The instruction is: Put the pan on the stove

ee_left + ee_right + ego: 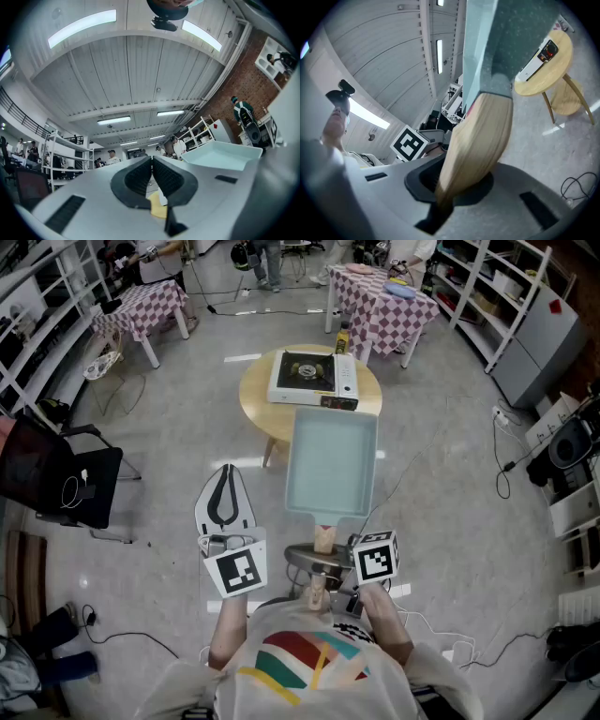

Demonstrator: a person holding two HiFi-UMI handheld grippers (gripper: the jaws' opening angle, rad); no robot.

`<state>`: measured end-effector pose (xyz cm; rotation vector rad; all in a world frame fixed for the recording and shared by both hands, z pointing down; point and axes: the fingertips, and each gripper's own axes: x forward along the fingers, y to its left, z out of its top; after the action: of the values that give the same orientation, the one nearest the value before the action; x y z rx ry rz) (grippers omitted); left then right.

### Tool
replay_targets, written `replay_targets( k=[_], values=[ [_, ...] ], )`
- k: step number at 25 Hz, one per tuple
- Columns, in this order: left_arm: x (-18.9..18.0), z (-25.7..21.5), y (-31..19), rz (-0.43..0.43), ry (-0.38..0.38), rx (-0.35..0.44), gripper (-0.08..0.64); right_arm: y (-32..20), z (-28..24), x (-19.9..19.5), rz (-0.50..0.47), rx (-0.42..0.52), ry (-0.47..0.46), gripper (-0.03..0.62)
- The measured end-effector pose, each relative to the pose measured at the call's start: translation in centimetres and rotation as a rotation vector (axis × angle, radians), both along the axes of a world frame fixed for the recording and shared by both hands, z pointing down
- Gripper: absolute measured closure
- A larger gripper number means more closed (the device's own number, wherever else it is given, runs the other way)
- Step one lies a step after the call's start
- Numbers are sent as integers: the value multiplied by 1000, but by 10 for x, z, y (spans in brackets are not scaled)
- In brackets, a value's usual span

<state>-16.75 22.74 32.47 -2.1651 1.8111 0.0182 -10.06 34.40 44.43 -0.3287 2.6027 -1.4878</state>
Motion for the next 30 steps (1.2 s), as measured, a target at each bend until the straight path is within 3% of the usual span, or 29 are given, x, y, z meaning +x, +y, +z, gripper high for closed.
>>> replay_targets(
  k=[19, 26, 30],
  values=[
    [10, 0, -11, 1, 6, 8, 549, -9, 5, 6, -24, 17, 13, 572],
    [13, 17, -8, -23, -15, -57, 549, -10, 14, 22, -28, -12, 25, 572],
    [17, 15, -17, -25, -20, -50, 549, -8, 12, 26, -34, -7, 14, 572]
  ],
)
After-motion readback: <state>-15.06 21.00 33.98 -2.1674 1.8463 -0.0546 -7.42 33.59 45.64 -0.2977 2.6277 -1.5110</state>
